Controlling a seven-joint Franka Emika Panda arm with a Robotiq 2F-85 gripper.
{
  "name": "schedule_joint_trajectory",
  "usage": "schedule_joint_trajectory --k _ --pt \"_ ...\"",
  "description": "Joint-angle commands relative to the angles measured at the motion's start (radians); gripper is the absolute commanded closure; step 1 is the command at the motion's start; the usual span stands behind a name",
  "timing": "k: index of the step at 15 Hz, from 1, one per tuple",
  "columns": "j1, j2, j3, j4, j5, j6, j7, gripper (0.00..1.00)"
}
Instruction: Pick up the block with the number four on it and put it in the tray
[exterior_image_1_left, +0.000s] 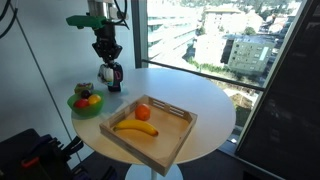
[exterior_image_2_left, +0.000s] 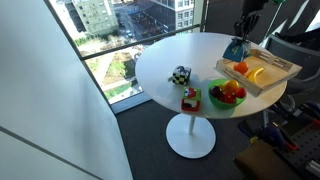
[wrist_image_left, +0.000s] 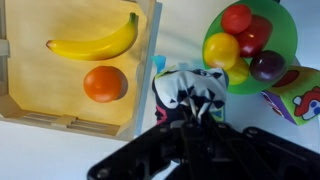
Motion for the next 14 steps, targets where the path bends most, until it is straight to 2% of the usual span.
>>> schedule_joint_trajectory --k 1,2,3,13,14 --pt "-0.008 -0.057 0.002 -0.048 -0.007 0.032 0.032 0.95" --pt "-0.007 -0.058 0.002 -0.051 -0.002 0.037 0.029 0.95" --pt "-0.003 -0.024 0.003 -0.02 0.0 0.013 0.008 0.89" --pt "-0.003 -0.032 0.003 -0.031 0.0 0.022 0.011 0.89" --pt "-0.004 -0.036 0.002 -0.029 -0.001 0.021 0.012 0.95"
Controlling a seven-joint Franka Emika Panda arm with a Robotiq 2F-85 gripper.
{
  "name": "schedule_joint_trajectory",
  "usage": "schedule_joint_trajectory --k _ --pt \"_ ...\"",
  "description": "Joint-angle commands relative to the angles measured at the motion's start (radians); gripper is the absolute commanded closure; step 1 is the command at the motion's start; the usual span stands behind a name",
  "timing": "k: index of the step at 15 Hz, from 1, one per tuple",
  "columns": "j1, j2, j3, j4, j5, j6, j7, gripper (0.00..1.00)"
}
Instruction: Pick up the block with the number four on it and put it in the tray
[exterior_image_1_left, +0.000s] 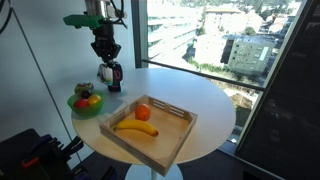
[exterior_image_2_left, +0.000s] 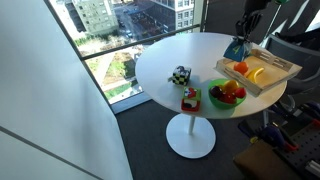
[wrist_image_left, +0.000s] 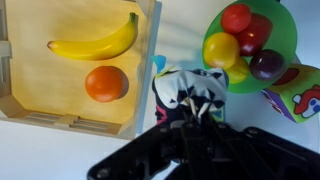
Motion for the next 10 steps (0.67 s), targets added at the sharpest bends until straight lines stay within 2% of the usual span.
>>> schedule_joint_trajectory --k 1,10 --pt "-0.007 -0.01 0.0 0.006 -0.003 -0.005 0.002 0.95" --pt "-0.053 -0.047 -0.04 0.021 -0.017 -0.017 0.006 0.95"
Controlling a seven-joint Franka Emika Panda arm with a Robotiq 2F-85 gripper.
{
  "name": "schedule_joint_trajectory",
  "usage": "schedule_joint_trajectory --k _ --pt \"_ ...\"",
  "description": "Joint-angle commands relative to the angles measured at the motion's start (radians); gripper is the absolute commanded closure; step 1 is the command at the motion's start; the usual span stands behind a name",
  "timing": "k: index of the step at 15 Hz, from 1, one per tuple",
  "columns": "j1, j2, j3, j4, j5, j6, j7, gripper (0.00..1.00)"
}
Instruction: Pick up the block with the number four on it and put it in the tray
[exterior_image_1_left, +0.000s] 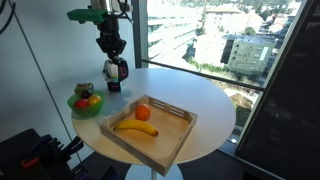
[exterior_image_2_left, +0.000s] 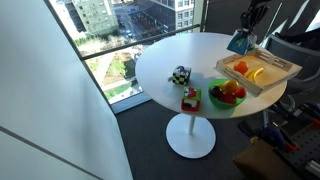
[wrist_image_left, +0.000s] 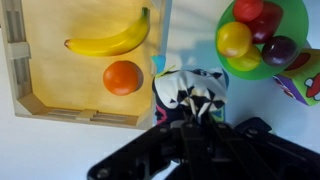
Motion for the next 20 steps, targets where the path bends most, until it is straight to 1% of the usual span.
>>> schedule_joint_trajectory --k 1,13,20 --pt "-0.027 -0.017 -0.019 0.005 -0.012 -0.011 0.007 0.95" --pt "-0.123 0.027 -0.114 0.013 -0.002 0.02 0.009 0.95" --pt "-0.158 0.076 -0.142 0.031 -0.031 0.111 0.038 0.95"
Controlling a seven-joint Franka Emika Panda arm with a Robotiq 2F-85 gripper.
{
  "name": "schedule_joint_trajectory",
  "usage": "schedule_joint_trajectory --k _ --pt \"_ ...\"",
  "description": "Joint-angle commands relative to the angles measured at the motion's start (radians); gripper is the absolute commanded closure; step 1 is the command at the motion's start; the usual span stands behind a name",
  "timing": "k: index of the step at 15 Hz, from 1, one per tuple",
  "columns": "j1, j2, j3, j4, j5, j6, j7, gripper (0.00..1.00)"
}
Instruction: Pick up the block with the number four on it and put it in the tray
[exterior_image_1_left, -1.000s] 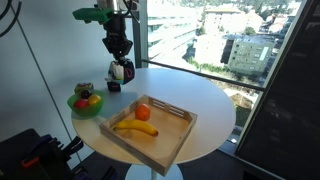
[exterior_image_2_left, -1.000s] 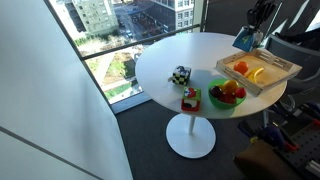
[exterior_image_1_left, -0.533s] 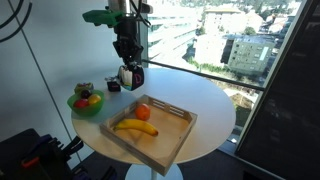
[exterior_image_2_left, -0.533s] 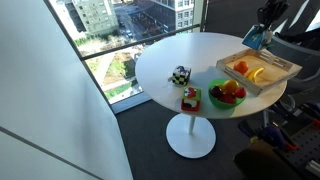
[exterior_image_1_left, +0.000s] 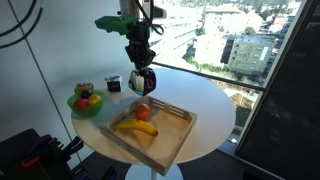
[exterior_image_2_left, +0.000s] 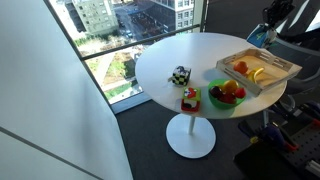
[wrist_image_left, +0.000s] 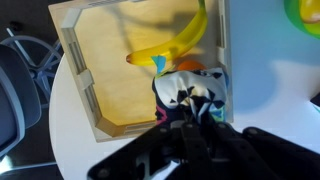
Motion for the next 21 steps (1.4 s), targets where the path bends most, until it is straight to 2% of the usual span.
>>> schedule_joint_trajectory --k 1,10,20,21 --pt "-0.018 0.035 -0.007 0.032 -0.034 0.038 0.043 0.95" --pt "-0.039 0.097 -0.025 0.045 -0.114 0.113 0.135 0.95" --pt "-0.032 0.191 -0.035 0.042 -0.142 0.151 0.172 0.95" --pt "-0.03 0.194 -0.035 0.042 -0.143 0.149 0.172 0.71"
